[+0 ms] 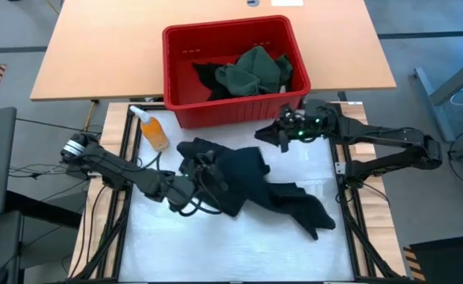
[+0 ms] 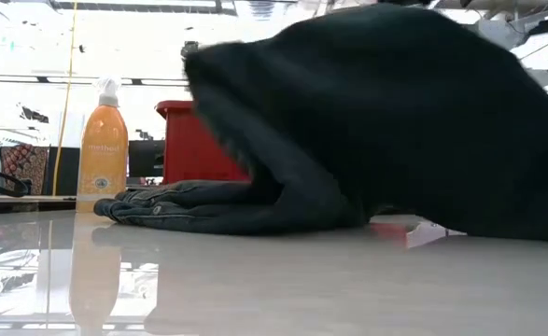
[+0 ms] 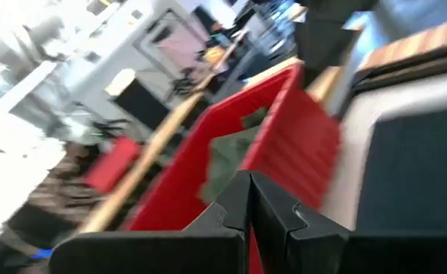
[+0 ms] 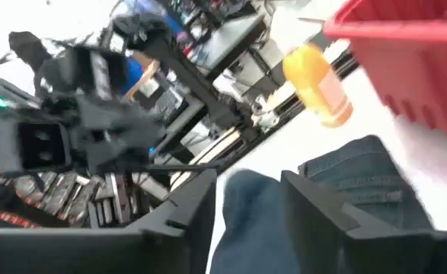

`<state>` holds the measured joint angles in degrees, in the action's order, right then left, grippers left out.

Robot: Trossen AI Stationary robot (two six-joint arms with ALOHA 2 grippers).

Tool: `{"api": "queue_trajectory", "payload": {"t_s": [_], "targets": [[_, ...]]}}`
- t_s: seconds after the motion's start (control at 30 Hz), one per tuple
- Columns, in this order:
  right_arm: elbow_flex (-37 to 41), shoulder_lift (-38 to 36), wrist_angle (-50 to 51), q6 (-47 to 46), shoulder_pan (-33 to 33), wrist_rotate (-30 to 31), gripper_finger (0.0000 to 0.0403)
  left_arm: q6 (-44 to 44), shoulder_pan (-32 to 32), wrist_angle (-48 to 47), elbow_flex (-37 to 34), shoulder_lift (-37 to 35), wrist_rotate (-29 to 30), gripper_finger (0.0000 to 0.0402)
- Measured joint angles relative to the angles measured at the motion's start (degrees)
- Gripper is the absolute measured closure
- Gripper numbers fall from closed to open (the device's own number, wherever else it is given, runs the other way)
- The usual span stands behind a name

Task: Fold laundry
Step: Fold the dark blue pants

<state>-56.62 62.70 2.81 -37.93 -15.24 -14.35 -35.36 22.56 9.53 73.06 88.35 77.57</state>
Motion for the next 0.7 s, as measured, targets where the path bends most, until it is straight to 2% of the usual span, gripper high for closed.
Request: {"api": "queue_trajectory", "payload": {"t_s": [0.17, 0.27, 0.37, 0.5, 0.7], "targets": [[0.0, -3.42, 7.73, -0.6, -2.43, -6.04, 0.0188, 16.86, 0.77, -5.06, -7.19, -5.8, -3.54, 0.0402], [0.0, -4.05, 14.22, -2.43, 0.89, -5.03, 0.0181, 21.74, 1.8, -5.16, -10.77, -8.17, -5.2, 0.0401], [0.0, -2.07, 16.43, -4.64, 6.87, -0.2, 0.0179, 23.91, 2.56, -4.95, -13.11, -9.69, -6.77, 0.0401], [0.04, 2.68, 12.58, -7.54, 13.27, 5.63, 0.0179, 24.3, 3.4, -5.34, -13.75, -9.83, -7.29, 0.0401], [0.0, 10.58, 4.0, -13.76, 18.35, 7.07, 0.0179, 23.66, 4.16, -6.47, -13.75, -9.85, -8.54, 0.0401]]}}
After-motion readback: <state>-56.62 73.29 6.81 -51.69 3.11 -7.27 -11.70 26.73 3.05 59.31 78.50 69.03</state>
